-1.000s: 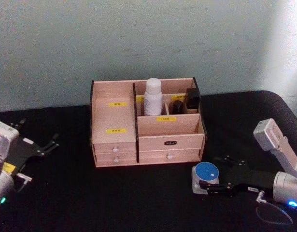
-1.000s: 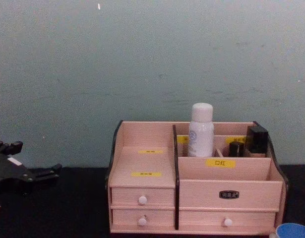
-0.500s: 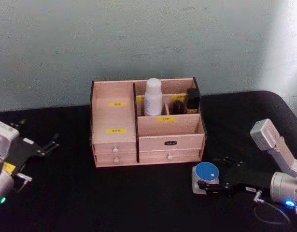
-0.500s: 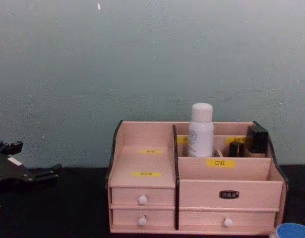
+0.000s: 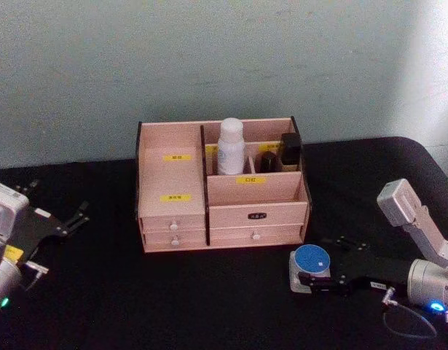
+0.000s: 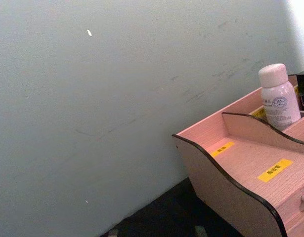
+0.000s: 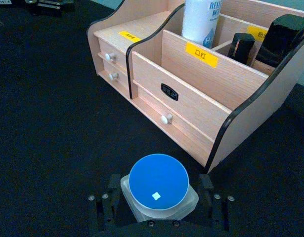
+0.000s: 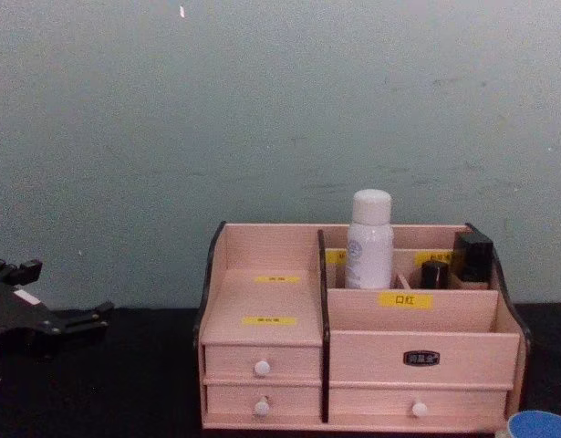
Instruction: Pick up the facial cleanser and watermelon frost from the table and place them into the tiered storage box.
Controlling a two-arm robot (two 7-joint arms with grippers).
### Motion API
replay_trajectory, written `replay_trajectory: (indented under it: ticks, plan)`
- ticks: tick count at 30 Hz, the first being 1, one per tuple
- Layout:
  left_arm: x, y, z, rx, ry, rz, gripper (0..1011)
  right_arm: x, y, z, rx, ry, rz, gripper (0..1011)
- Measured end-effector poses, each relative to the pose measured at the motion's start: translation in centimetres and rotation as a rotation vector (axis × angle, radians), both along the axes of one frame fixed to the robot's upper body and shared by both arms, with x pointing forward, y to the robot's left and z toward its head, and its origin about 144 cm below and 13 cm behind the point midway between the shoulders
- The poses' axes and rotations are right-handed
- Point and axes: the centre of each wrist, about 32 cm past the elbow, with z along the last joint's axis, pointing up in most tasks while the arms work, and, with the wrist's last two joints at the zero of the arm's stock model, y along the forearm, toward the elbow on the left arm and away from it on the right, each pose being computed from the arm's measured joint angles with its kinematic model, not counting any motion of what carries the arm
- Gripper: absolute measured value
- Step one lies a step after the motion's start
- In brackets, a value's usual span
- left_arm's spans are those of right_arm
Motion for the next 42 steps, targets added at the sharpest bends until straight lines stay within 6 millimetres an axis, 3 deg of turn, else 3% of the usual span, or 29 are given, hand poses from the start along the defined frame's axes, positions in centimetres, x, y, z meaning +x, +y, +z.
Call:
replay_trajectory:
  ticks: [10,20,42]
  plan:
    - [0.00,0.00,0.00,0.000,0.000,0.000,1001,0.00,-0.01,0.01,0.000,-0.001,0.001,979]
    - [0.00,0.00,0.00,0.000,0.000,0.000,1001,0.00,-0.02,0.02,0.000,-0.002,0.002,720]
    - [0.00,0.00,0.00,0.000,0.000,0.000,1001,-0.03,-0.04,0.01,-0.006,-0.022,0.018,712]
